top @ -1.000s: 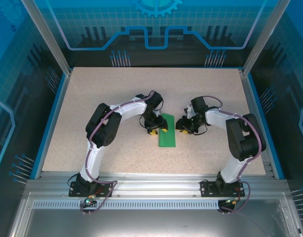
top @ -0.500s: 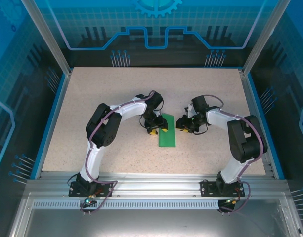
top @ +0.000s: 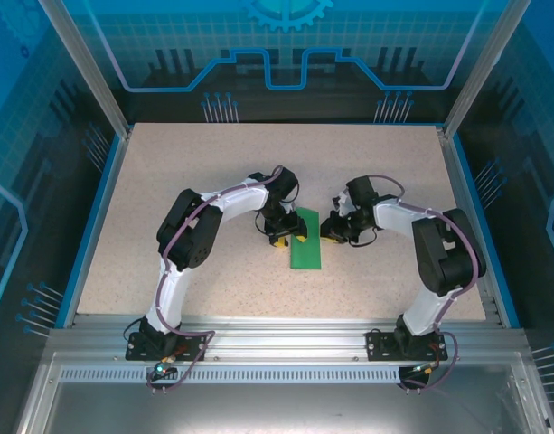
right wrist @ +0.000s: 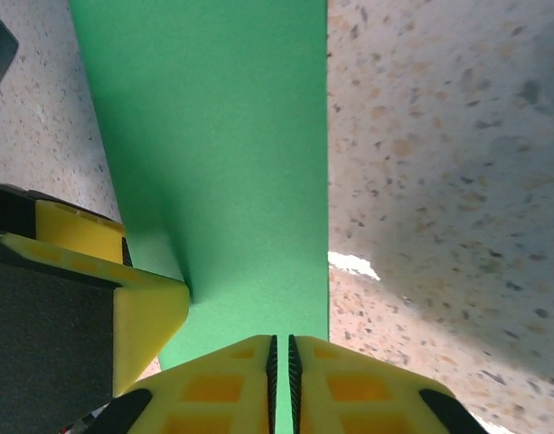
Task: Fold a paper plane with a square sheet of paper (fold left side to right side)
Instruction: First fold in half a square sheet of paper at the center of the table.
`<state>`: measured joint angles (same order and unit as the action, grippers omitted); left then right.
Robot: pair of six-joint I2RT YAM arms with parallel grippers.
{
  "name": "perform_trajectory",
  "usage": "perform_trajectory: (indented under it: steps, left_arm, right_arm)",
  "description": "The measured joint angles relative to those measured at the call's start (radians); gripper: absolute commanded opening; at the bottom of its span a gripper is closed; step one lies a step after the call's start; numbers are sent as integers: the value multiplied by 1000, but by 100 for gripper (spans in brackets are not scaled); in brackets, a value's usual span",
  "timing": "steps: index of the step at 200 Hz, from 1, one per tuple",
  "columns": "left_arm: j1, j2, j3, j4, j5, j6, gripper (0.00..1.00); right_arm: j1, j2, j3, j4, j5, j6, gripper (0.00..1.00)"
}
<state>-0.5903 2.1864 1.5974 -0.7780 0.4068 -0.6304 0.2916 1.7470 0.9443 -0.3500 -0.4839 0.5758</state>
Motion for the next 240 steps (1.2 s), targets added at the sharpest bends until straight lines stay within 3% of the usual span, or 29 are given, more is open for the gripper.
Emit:
perform_trajectory:
  steps: [156, 190, 240]
  left_arm:
    - [5, -43, -23, 16, 0, 1, 62]
    - [19, -106, -26, 20, 6, 10, 50]
    - [17, -142, -67, 127, 124, 7, 37]
  right_arm:
    - [24, 109, 56, -53, 8, -8, 11]
    - [24, 113, 62, -61, 8, -8, 11]
    - [24, 115, 66, -67, 8, -8, 11]
